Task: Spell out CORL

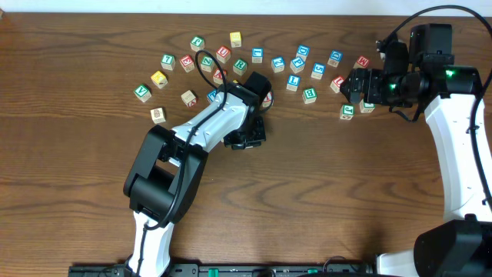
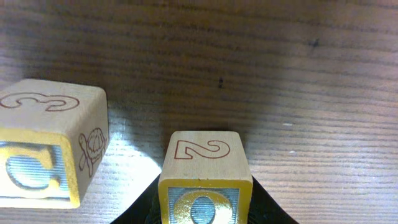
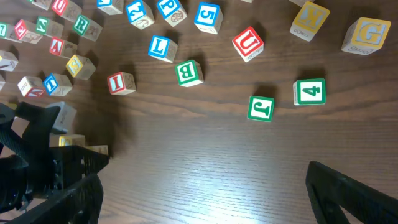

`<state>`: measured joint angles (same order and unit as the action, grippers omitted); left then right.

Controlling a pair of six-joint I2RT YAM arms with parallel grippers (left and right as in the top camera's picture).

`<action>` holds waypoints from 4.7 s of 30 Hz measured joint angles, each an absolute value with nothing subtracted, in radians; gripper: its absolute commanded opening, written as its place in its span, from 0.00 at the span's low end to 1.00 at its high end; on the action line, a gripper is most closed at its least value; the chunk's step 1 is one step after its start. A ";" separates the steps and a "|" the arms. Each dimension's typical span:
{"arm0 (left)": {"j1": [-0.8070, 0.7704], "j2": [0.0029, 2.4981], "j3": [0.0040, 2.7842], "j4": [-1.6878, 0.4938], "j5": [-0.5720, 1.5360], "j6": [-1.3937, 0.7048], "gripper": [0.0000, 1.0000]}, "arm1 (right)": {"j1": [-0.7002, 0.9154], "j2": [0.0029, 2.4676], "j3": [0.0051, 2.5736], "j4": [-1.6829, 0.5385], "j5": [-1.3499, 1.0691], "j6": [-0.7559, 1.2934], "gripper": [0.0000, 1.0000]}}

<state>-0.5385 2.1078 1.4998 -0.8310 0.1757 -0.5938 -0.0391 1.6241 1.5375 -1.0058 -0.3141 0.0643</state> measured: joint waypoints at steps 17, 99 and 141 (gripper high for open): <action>-0.538 2.108 1.500 -0.829 0.163 -0.579 0.36 | -0.039 1.624 1.538 -1.006 -0.314 0.064 0.99; -0.638 2.020 1.525 -0.822 0.133 -0.277 0.07 | -0.039 1.624 1.538 -1.006 -0.314 0.064 0.99; -0.564 2.086 1.524 -0.803 0.105 -0.108 0.08 | -0.039 1.624 1.538 -1.010 -0.295 0.064 0.99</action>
